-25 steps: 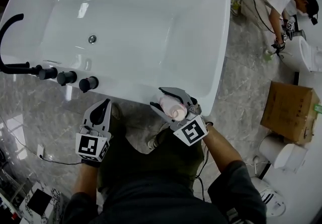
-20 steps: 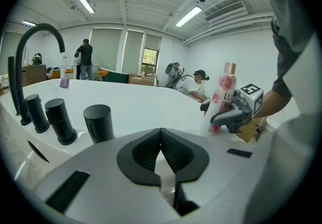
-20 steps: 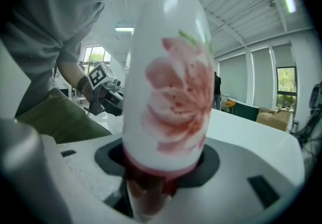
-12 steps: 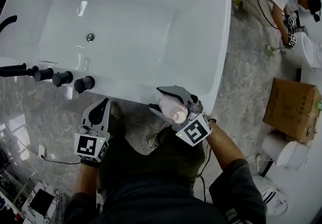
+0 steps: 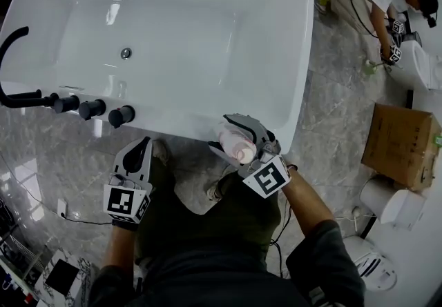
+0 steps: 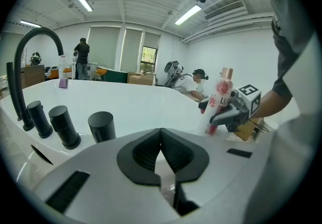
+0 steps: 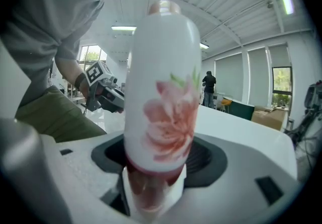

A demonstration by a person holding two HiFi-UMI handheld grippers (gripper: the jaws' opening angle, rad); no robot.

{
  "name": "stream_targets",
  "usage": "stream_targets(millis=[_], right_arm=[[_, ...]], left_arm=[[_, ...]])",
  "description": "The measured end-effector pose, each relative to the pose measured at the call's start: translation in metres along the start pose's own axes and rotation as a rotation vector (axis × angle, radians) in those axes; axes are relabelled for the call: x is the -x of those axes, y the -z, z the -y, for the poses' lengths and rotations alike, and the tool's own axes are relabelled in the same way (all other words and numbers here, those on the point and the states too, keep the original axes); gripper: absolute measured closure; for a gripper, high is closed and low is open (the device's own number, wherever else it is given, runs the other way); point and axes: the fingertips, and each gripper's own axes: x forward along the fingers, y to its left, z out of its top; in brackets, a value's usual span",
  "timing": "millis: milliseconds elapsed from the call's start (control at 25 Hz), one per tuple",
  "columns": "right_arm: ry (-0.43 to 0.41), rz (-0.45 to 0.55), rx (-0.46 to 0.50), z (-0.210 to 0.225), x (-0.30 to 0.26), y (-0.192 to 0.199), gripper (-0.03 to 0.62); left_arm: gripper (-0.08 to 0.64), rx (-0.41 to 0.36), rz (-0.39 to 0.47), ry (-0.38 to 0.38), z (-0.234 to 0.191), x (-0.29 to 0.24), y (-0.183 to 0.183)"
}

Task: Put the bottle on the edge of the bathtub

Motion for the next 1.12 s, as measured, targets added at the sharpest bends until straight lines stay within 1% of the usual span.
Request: stream_targets(millis=[200,480,680,880,1120], right_arm=[[0.053,-0.035,-0.027,0.005,0.019,-0.010,0.308],[0.126,-0.117,-0.076,0.007,0.059,-0.032,0.308],[0.189,-0.132,-0.124,0.004,0.090,-0.074,0.308],[0.301,-0.106,-0.169,0.015,0.122,-0.125,0.308],[0.422,-0.067,-0.231,0.024,0.156,-0.174,0.310]], left_arm=[[0.558,-0.012,0.000,0.009,0.003,0.014,-0.030],[0.558,-0.034,0.001,0.032,0.013,0.036,-0.079],[0.558,-0.057,0.008,0.055,0.024,0.058,-0.121],[0.558,-0.090,0.017,0.084,0.040,0.074,-0.166],[0.558,-0.119,0.034,0.106,0.055,0.092,-0.211]])
